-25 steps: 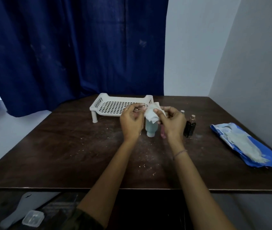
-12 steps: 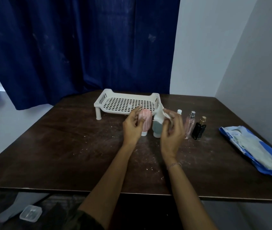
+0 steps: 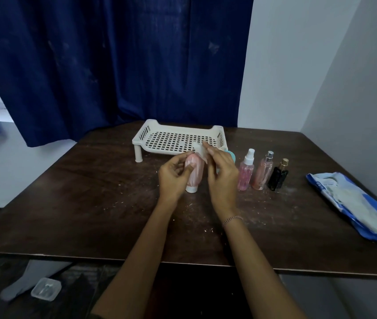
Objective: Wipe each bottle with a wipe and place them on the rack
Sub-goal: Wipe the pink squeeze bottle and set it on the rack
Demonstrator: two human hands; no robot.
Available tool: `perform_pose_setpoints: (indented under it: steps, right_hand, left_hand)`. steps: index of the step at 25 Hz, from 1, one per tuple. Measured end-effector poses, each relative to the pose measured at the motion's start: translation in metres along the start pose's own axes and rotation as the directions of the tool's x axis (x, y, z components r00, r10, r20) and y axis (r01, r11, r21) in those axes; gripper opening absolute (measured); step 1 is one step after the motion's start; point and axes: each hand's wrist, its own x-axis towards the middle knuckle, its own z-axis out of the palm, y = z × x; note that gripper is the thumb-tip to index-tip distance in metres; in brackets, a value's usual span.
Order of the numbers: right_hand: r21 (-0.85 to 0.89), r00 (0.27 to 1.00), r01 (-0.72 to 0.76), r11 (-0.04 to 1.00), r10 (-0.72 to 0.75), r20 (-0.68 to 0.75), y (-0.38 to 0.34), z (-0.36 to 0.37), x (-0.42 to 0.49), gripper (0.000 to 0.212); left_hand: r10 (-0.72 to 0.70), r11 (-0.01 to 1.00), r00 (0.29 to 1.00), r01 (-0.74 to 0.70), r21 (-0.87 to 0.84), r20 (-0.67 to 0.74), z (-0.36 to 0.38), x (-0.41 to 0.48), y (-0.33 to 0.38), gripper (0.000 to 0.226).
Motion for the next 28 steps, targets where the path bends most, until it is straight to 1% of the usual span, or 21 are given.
perform_pose_setpoints:
  steps: [3,6,9,12,14,17,18,20,21,23,25,28]
  right_hand:
    - [-0.032,0.998,-0.068,0.997,0.068,0.006,0.003,0.008,0.002,0.036]
    - [-0.036,0.996,-0.086,0.996,0.086,-0.001,0.007,0.01,0.002,0.032]
    - [-0.014,0.994,-0.11,0.994,0.109,-0.03,0.008,0.009,0.003,0.027]
    - [-0.011,0.991,-0.118,0.993,0.117,-0.067,0.007,0.011,0.001,0.024]
    - [0.002,0.992,-0.11,0.994,0.11,-0.064,0.004,0.013,-0.002,0.022]
    - [0.079,0.995,-0.103,0.992,0.103,0.007,-0.002,0.014,-0.006,0.018]
    - [0.07,0.996,-0.083,0.994,0.082,0.015,-0.004,0.014,-0.007,0.017]
    - [-0.047,0.998,-0.048,0.998,0.046,-0.038,-0.001,0.013,-0.008,0.02]
    - [-0.091,0.995,-0.067,0.994,0.059,-0.081,0.002,0.013,-0.006,0.021]
    - [-0.091,0.983,-0.147,0.985,0.136,-0.122,0.005,0.013,-0.003,0.022]
    - [-0.034,0.984,-0.157,0.987,0.153,-0.09,0.002,0.013,-0.005,0.02]
    - [-0.004,0.998,-0.059,0.998,0.059,0.033,-0.007,0.012,-0.014,0.02]
  left_hand:
    - [0.009,1.0,1.0,-0.009,-0.016,0.003,-0.003,-0.003,0.002,0.03]
    - [-0.021,0.995,0.999,0.024,-0.1,0.031,-0.002,-0.005,0.003,0.021]
    - [-0.105,0.96,0.986,0.134,-0.244,0.13,-0.002,-0.002,0.003,0.018]
    - [-0.184,0.891,0.941,0.281,-0.356,0.283,-0.002,-0.001,0.007,0.019]
    - [-0.189,0.856,0.922,0.323,-0.404,0.337,-0.002,-0.002,0.009,0.021]
    - [-0.171,0.805,0.912,0.348,-0.481,0.372,-0.003,-0.001,0.009,0.025]
    - [-0.162,0.793,0.913,0.346,-0.501,0.375,-0.004,-0.001,0.009,0.027]
    - [-0.156,0.79,0.914,0.343,-0.508,0.374,-0.004,0.0,0.009,0.025]
    - [-0.159,0.797,0.913,0.343,-0.497,0.376,-0.004,0.0,0.009,0.022]
    - [-0.161,0.807,0.91,0.344,-0.479,0.382,-0.003,-0.001,0.01,0.018]
    - [-0.159,0.803,0.905,0.351,-0.481,0.395,-0.004,-0.001,0.011,0.017]
    - [-0.163,0.747,0.906,0.371,-0.551,0.39,-0.006,-0.001,0.013,0.024]
